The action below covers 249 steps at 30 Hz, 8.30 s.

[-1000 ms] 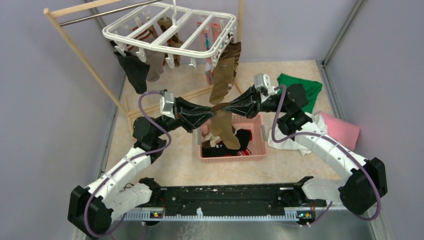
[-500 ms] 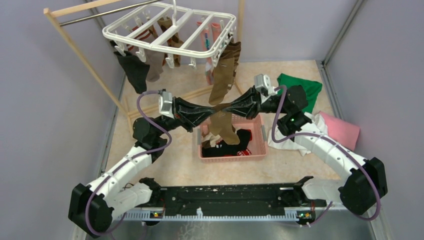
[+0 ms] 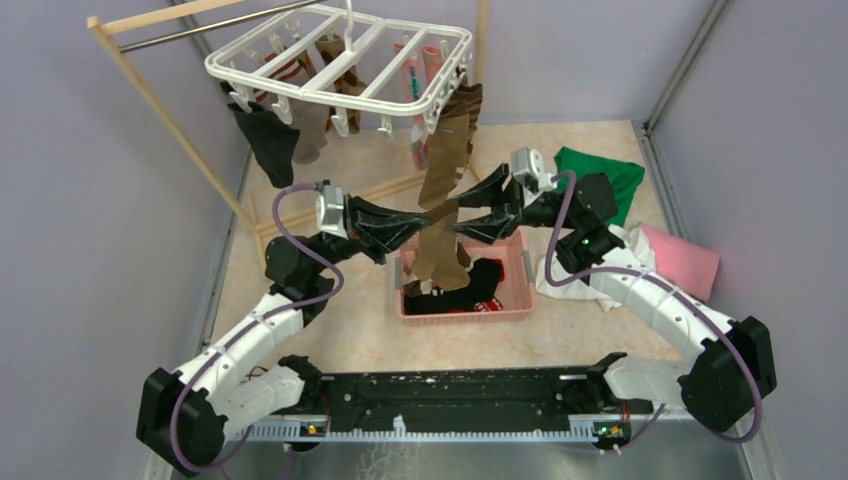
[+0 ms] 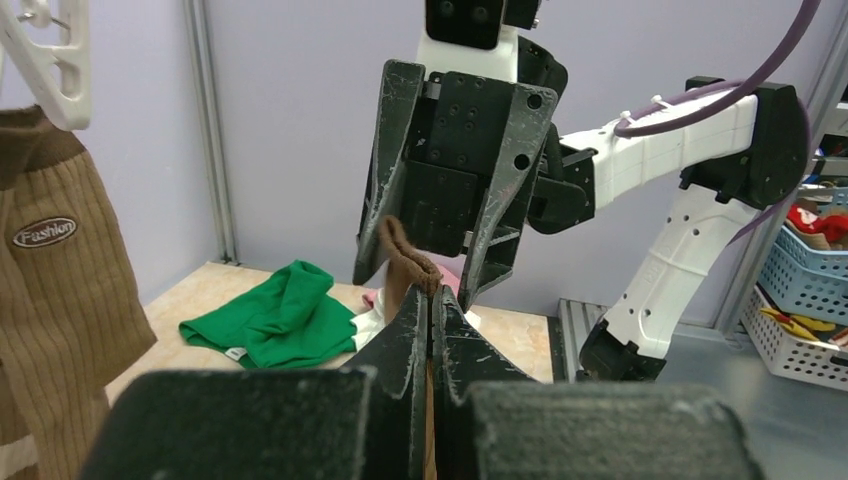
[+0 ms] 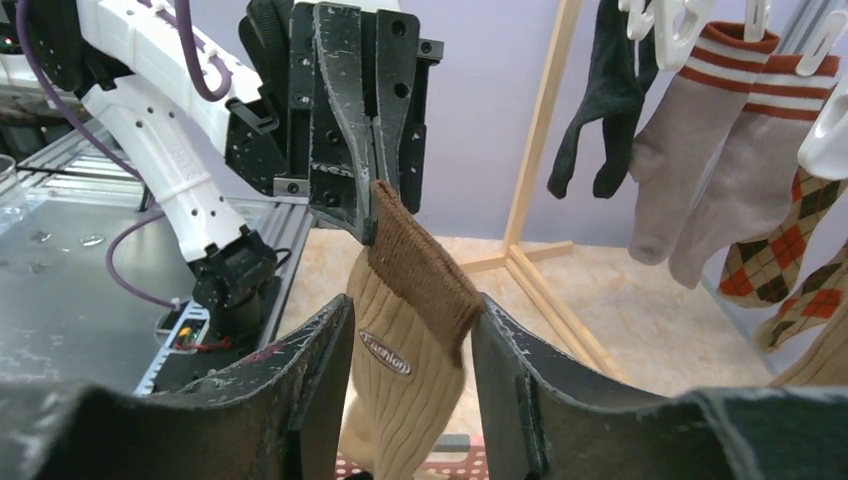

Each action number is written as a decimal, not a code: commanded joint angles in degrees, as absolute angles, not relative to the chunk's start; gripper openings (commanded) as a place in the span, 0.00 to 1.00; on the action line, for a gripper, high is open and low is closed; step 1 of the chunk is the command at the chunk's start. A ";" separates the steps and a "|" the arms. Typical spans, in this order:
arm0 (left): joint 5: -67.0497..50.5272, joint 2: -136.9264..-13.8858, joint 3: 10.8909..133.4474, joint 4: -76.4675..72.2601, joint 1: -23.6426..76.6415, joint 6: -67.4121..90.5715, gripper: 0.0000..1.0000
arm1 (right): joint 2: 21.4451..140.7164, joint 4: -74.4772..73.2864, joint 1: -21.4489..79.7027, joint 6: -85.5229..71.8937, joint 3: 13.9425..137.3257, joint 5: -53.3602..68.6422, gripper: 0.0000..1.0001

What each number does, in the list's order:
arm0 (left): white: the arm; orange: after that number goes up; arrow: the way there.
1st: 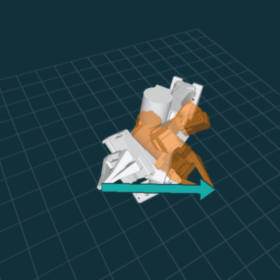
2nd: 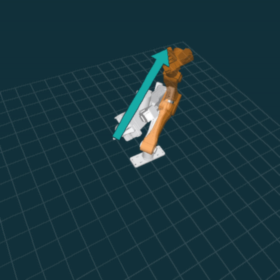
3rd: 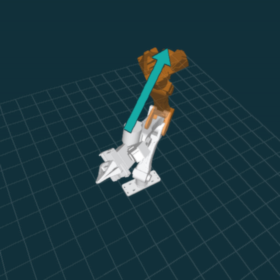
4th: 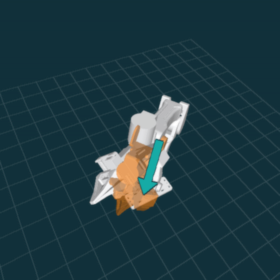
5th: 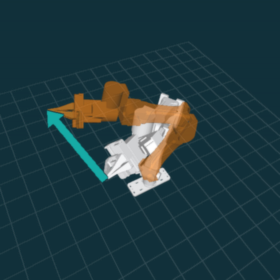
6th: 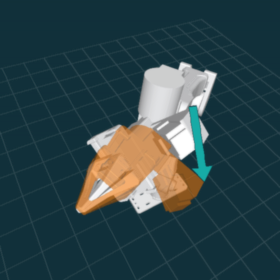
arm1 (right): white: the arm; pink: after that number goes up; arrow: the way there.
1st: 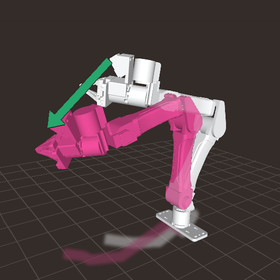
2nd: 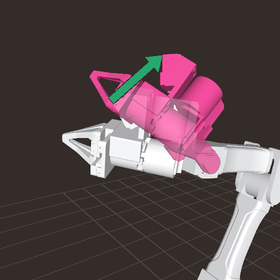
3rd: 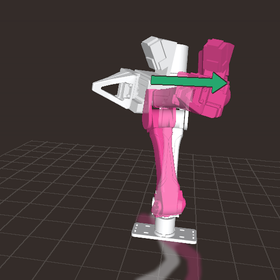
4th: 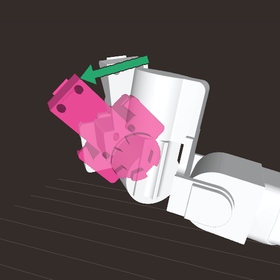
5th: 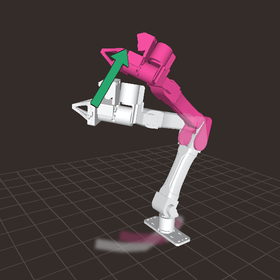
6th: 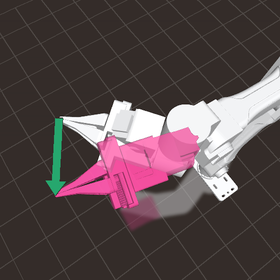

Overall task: Clip the socks to the hanger
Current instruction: Pick up the sock from the bin, then open the clamp at the hanger.

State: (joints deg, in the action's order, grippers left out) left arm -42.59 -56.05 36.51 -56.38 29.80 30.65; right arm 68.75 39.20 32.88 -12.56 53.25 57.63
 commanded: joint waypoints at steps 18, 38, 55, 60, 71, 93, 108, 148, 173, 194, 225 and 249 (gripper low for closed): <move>-30.97 -48.06 41.96 -33.88 30.06 8.12 0.00 | 70.50 41.95 29.58 -7.26 61.72 37.19 0.75; -35.32 -54.67 47.08 -39.32 30.05 7.72 0.00 | 77.85 39.18 29.71 -7.50 63.86 57.92 0.71; -31.79 -56.12 46.14 -42.88 30.06 9.05 0.00 | 77.76 52.75 29.67 -17.85 62.27 57.22 0.43; -28.95 -56.38 45.53 -44.63 30.03 9.71 0.00 | 76.93 52.98 29.71 -18.15 61.25 56.43 0.33; -22.24 -57.75 45.79 -45.21 30.59 11.53 0.00 | 74.55 48.04 31.77 -10.87 60.67 52.43 0.00; -20.33 -56.18 49.72 -35.57 35.68 6.60 0.58 | 69.18 25.09 33.88 7.47 61.23 24.41 0.00; -12.41 -57.46 61.89 -22.82 35.77 11.93 0.97 | 66.60 27.16 31.41 8.87 58.95 33.06 0.00; -10.68 -60.30 46.13 -33.78 37.40 39.81 0.00 | 70.56 38.75 41.54 -13.44 56.52 46.19 0.00; 4.40 -37.82 53.45 5.70 38.10 26.81 0.99 | 59.15 29.09 35.13 -6.04 47.56 43.00 0.00; 10.17 -77.49 115.32 36.40 51.61 26.50 0.71 | 57.80 30.87 33.87 -6.33 45.62 38.21 0.00; 42.21 -85.49 111.96 31.85 57.61 14.60 0.85 | 55.59 30.05 33.44 -4.92 44.90 38.01 0.00; 42.38 -86.07 106.19 15.87 52.21 13.74 0.79 | 56.05 31.24 32.88 -4.88 45.26 37.88 0.00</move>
State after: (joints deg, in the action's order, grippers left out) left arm 42.06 -86.65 107.83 21.08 53.19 12.51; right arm 56.99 29.10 33.56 -5.52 44.60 38.35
